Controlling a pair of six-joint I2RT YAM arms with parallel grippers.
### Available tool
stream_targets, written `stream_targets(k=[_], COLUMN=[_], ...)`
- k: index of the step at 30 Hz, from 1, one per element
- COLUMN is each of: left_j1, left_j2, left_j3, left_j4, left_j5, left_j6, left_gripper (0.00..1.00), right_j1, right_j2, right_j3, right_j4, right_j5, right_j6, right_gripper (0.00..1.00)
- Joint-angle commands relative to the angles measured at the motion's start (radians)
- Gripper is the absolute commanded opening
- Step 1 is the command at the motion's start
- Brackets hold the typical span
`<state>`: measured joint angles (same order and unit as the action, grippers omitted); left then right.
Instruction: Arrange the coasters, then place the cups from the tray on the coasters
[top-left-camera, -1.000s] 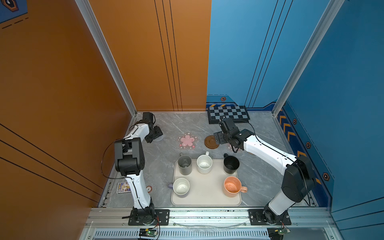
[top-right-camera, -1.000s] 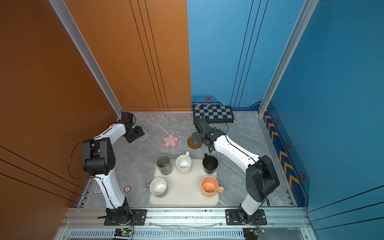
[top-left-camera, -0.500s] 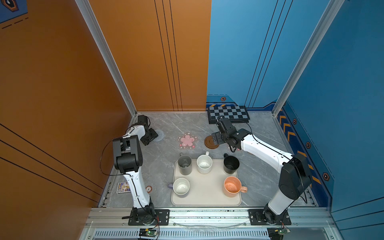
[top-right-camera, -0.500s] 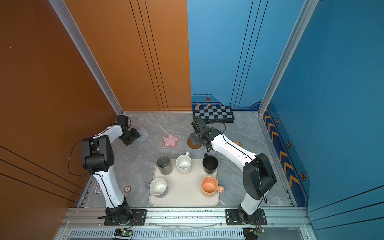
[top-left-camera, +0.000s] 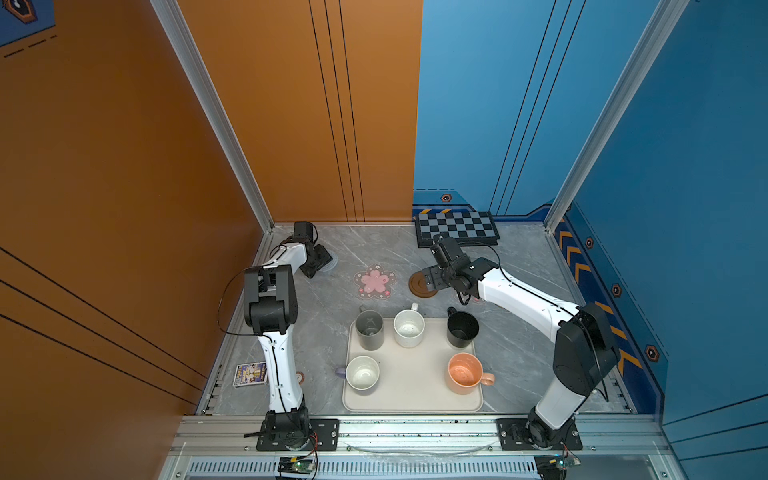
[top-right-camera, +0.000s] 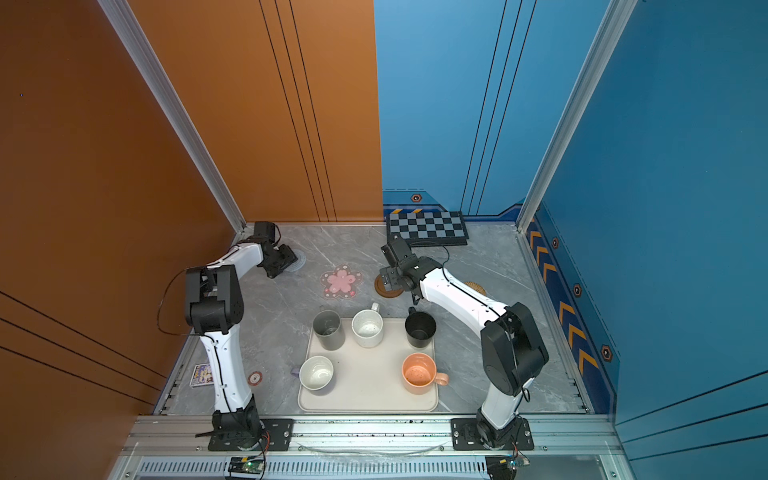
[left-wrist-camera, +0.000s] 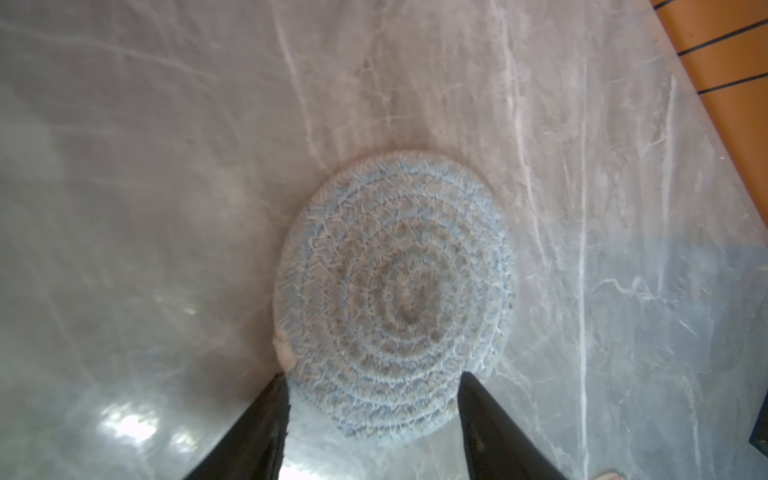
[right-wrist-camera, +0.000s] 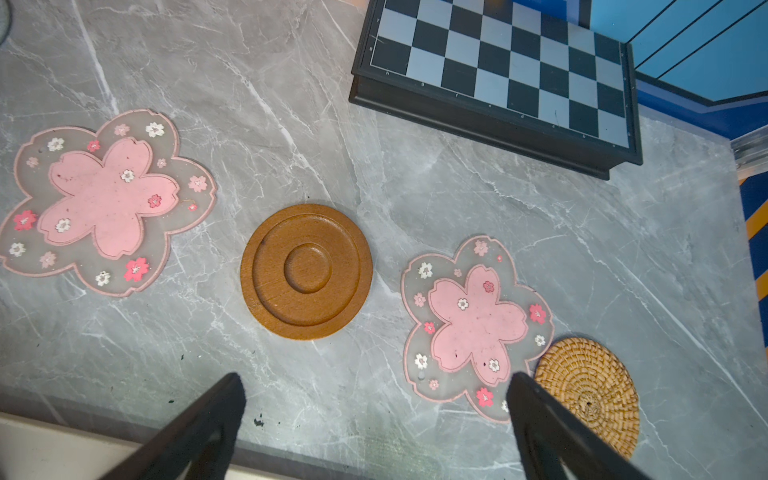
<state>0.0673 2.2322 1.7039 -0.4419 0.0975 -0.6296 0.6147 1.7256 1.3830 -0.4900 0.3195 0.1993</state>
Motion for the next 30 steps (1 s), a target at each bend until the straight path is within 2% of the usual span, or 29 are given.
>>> stream_targets(k=[1,5,9,17,30], left_j1=[-0.039,-0.081,-0.103,-0.034,0.010], left_j2=[0.087,0.160,0.126,0.000,0.226], left_j3=[0.047,0.171,0.174,0.179,0.450], left_j4=[-0.027,-0.103,-0.112,-0.110,-0.113], left_j5=[0.044,0.035,-0.019,-0.116,-0.091], left_j6=[0.012,0.038,0.050,0.085,0.159], left_gripper=[0.65,0.65,0.64,0.68,0.76], right_j1=[-0.011,-0.024,-0.035,-0.052,-0.056], right_j2=[-0.004,-0.011,-0.018,0.001,0.020], right_j3=[0.005,-0.007,-0.016,-0.012,0.001], right_j4=[-0.024,-0.024,-0.024,-0.024,0.008], right_j5=[0.023,0.025,0.023,-0.002,-0.013], right_j6=[-0.007,-0.008,-0.009,-0.016,-0.017], right_gripper=[1.00,1.00,1.00,1.00,1.00])
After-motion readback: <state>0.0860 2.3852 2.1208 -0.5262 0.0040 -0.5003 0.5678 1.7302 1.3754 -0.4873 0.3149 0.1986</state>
